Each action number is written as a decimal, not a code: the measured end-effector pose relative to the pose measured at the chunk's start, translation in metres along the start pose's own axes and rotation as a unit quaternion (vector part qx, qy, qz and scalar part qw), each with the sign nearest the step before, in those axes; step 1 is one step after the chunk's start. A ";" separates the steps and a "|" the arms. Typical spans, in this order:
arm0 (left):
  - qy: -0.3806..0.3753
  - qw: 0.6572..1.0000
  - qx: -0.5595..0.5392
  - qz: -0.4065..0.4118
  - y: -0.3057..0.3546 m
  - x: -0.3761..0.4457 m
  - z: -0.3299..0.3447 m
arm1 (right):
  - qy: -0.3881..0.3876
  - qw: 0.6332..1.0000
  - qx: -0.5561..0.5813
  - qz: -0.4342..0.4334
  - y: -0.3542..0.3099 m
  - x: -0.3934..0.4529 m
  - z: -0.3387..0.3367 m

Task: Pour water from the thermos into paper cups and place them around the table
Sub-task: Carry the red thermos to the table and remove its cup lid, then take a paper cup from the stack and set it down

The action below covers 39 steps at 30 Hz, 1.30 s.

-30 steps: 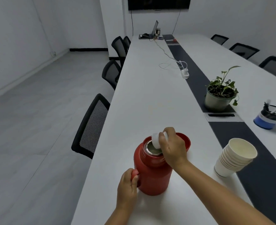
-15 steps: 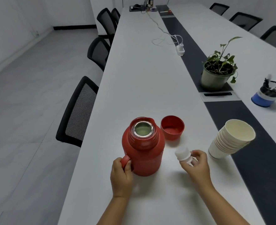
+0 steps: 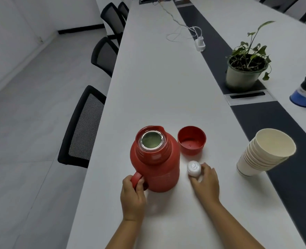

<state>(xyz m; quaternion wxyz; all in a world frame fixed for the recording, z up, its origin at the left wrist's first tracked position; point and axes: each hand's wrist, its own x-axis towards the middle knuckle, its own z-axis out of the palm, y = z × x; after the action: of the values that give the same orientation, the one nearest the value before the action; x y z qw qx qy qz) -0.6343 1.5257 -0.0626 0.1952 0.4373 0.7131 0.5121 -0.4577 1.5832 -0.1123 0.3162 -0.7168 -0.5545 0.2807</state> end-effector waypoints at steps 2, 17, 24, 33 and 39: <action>-0.004 1.000 -0.007 -0.002 0.000 -0.002 -0.002 | 0.001 1.000 0.006 -0.013 0.000 -0.001 -0.001; -0.063 0.981 0.055 0.177 0.020 -0.088 0.003 | 0.088 0.994 0.024 -0.054 0.012 -0.069 -0.157; -0.223 0.963 0.022 0.151 0.085 -0.099 0.085 | 0.020 0.987 -0.114 -0.112 0.011 0.010 -0.219; -0.343 0.939 0.000 0.015 0.156 -0.071 0.177 | -0.117 0.967 -0.043 -0.221 0.036 0.061 -0.236; -0.330 0.944 -0.023 0.014 0.146 -0.064 0.196 | -0.133 0.958 0.006 -0.254 0.046 0.072 -0.242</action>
<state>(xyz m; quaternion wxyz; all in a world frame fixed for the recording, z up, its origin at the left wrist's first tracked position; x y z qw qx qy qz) -0.3951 1.5964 -0.0203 0.4225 0.5866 0.5906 0.3585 -0.2307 1.6104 0.0039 0.3053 -0.5066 -0.7535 0.2870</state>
